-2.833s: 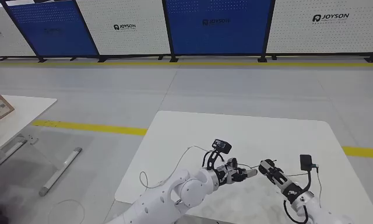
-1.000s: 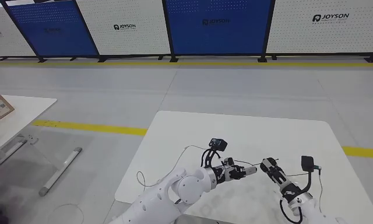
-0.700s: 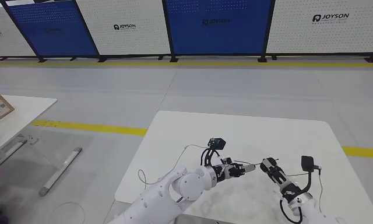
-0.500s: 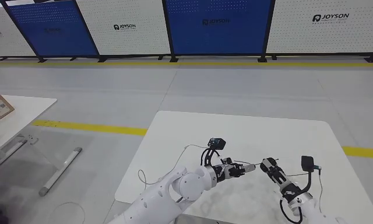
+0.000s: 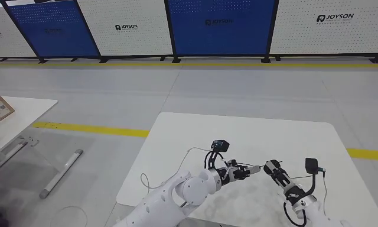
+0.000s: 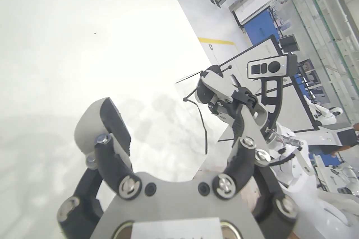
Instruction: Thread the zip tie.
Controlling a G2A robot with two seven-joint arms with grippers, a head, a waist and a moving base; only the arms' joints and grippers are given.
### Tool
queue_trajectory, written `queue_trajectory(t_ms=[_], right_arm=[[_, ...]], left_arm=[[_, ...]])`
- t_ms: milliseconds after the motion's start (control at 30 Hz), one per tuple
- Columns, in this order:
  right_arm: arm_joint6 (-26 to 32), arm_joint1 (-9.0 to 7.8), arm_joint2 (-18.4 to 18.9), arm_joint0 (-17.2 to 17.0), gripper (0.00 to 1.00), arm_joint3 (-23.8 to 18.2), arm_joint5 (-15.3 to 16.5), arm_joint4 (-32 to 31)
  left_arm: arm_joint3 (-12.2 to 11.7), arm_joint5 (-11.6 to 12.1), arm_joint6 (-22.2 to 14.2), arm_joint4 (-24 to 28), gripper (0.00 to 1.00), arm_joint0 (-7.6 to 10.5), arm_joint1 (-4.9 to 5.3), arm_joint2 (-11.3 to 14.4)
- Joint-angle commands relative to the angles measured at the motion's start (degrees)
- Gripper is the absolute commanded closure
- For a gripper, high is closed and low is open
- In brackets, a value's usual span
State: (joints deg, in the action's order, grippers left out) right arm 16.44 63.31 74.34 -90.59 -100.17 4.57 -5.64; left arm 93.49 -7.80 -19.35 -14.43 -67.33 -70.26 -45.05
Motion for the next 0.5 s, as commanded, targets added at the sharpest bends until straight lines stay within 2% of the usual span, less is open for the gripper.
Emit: queue_trajectory(t_ms=[0, 133, 467], right_arm=[[0.0, 0.0, 0.0, 0.0, 1.0, 0.0, 0.0, 0.0], [0.0, 0.0, 0.0, 0.0, 1.0, 0.0, 0.0, 0.0], [0.0, 0.0, 0.0, 0.0, 1.0, 0.0, 0.0, 0.0]], left_arm=[[-0.01, 0.12, -0.39, 0.98, 0.55, -0.09, -0.06, -0.13], [-0.52, 1.79, -1.77, 3.36, 0.6, 0.19, -0.2, -0.51], [-1.45, 1.38, -2.01, 5.71, 0.56, 1.19, -0.81, -0.21]])
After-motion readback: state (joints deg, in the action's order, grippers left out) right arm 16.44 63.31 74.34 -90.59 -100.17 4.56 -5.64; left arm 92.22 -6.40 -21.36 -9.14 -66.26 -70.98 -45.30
